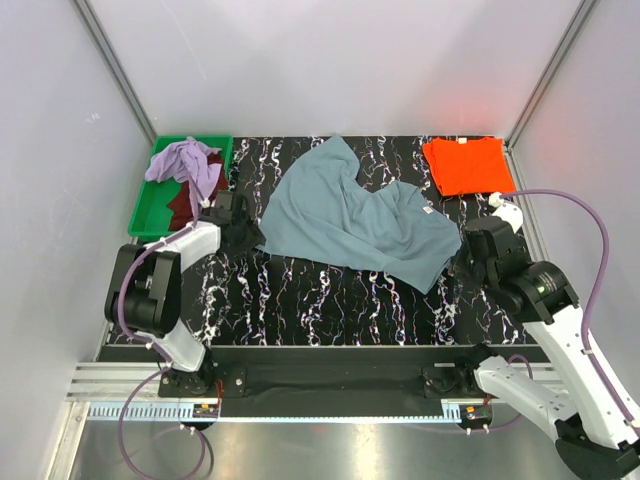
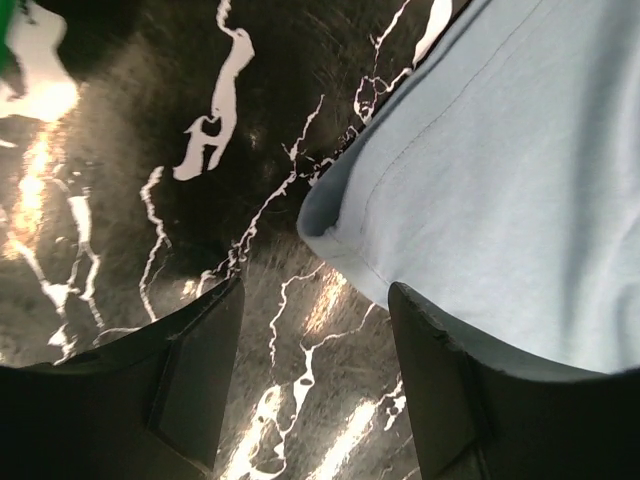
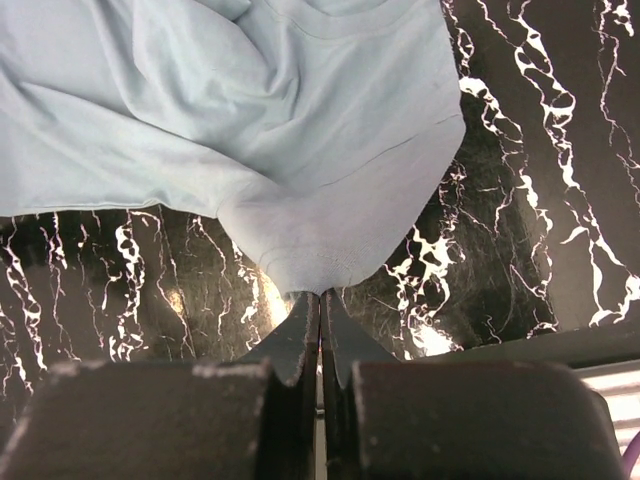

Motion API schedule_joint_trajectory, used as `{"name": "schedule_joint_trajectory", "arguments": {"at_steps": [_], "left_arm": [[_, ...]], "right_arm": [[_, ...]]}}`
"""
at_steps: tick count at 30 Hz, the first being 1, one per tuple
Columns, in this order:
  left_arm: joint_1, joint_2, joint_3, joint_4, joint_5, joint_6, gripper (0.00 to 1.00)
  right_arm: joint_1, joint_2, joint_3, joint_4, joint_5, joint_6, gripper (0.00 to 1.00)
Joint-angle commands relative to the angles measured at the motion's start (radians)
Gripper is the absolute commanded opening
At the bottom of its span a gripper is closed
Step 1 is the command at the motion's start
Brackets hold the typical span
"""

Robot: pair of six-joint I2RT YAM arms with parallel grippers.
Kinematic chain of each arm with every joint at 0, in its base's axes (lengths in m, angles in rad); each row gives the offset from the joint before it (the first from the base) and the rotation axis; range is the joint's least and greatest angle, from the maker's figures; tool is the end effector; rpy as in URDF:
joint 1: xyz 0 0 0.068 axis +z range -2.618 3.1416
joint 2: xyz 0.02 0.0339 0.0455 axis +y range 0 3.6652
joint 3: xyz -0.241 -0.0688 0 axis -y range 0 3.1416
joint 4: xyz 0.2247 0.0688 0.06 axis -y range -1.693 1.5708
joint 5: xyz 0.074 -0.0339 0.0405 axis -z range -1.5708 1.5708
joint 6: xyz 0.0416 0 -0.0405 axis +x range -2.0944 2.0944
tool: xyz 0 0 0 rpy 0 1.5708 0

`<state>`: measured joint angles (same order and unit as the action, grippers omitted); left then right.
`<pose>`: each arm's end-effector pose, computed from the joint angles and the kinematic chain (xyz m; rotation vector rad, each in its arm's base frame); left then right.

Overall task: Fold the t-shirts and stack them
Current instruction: Flatten the tshirt out

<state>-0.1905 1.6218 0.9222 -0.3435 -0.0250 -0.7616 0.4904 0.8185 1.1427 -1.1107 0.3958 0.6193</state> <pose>0.2958 -0.0560 0.1555 -0.7538 2.5360 -0.2981 0.1210 0.0464 0.3384 0.3351 2.2602 0.1080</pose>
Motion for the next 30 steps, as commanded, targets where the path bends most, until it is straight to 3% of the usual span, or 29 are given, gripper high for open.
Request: {"name": "schedule_joint_trajectory", "arguments": {"at_steps": [1,8,11,12,16,30], "left_arm": [[-0.007,0.051,0.055,0.063,-0.047,-0.021,0.64],[-0.007,0.157,0.138,0.049,-0.069,-0.007,0.59],[-0.009,0.153,0.145,0.032,-0.066,-0.002,0.39],[-0.007,0.141,0.126,0.038,-0.061,-0.002,0.23],[-0.009,0.018,0.109,0.028,-0.061,0.016,0.0],[-0.007,-0.324,0.178,-0.135,-0.044,0.093,0.0]], "right_arm": [[-0.004,-0.018,0.006,0.049,-0.023,-0.029,0.0],[-0.001,-0.024,-0.012,0.074,-0.048,-0.043,0.0],[-0.003,-0.01,0.002,0.06,-0.038,-0.047,0.0],[-0.003,-0.01,0.009,0.06,-0.035,-0.047,0.0],[-0.003,-0.002,0.019,0.075,-0.022,-0.043,0.0],[-0.001,0.008,0.133,0.078,-0.012,-0.073,0.0]]}}
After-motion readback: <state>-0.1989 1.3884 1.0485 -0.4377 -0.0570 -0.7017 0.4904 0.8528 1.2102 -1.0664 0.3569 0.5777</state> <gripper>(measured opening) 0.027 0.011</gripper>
